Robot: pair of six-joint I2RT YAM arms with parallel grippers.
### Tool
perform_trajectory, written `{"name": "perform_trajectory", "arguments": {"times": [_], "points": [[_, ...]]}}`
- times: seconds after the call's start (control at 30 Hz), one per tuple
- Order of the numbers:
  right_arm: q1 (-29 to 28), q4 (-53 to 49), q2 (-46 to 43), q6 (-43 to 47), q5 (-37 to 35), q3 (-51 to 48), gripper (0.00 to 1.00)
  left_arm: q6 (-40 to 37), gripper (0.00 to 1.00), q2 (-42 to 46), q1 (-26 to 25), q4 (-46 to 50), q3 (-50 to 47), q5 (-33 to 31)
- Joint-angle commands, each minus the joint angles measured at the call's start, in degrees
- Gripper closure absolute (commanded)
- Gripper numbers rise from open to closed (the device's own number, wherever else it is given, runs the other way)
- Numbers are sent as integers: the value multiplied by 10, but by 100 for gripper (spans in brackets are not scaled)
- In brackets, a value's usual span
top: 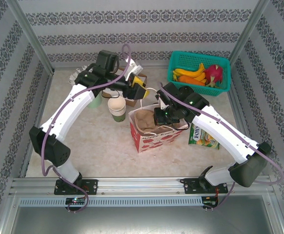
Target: Pack the takeout coffee
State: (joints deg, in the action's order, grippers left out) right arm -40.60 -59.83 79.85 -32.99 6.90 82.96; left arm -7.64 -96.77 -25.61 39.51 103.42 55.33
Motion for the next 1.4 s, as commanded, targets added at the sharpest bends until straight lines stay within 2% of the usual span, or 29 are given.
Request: {"name": "perform_trajectory", "arguments": {"times": [0.0, 0.03, 0.07, 0.1, 0.2, 0.27, 0.37, 0.47, 0.6, 0.7, 0.87, 1.17, 1.37], "points": [[4, 4, -10, -1, 2, -6, 100, -13, 59, 2, -18, -3, 20, 18], [4, 5, -12, -2, -2, -7, 100, -1, 73, 3, -19, -8, 16, 0], [4, 7, -16, -2, -6, -9, 100, 22, 94, 5, -20, -20, 7, -27], [4, 10, -21, -2, -10, -13, 100, 53, 100, 10, -20, -39, -6, -72], [4, 17, -36, 7, -13, -27, 100, 127, 100, 16, -17, -58, -29, -186], [4, 8, -39, 13, -23, -35, 100, 173, 100, 9, -12, -41, -23, -230], [5, -1, -39, 19, -29, -49, 100, 215, 100, -10, -7, -10, -6, -248], [4, -6, -28, 29, -14, -56, 100, 236, 100, -12, -7, -27, -9, -247], [1, -19, -17, 36, -23, -57, 100, 270, 100, -27, -7, -12, 21, -293], [1, 0, -31, 35, -26, -67, 100, 279, 100, -49, -7, 23, 61, -293], [1, -12, -13, 48, -11, -74, 100, 283, 100, -42, -7, -4, 54, -256], [-40, -25, 39, 98, 3, -14, 100, 294, 100, -57, -8, -4, 68, -220], [-18, -59, 70, 68, -2, -22, 100, 284, 100, -47, -8, -3, 64, -209]]}}
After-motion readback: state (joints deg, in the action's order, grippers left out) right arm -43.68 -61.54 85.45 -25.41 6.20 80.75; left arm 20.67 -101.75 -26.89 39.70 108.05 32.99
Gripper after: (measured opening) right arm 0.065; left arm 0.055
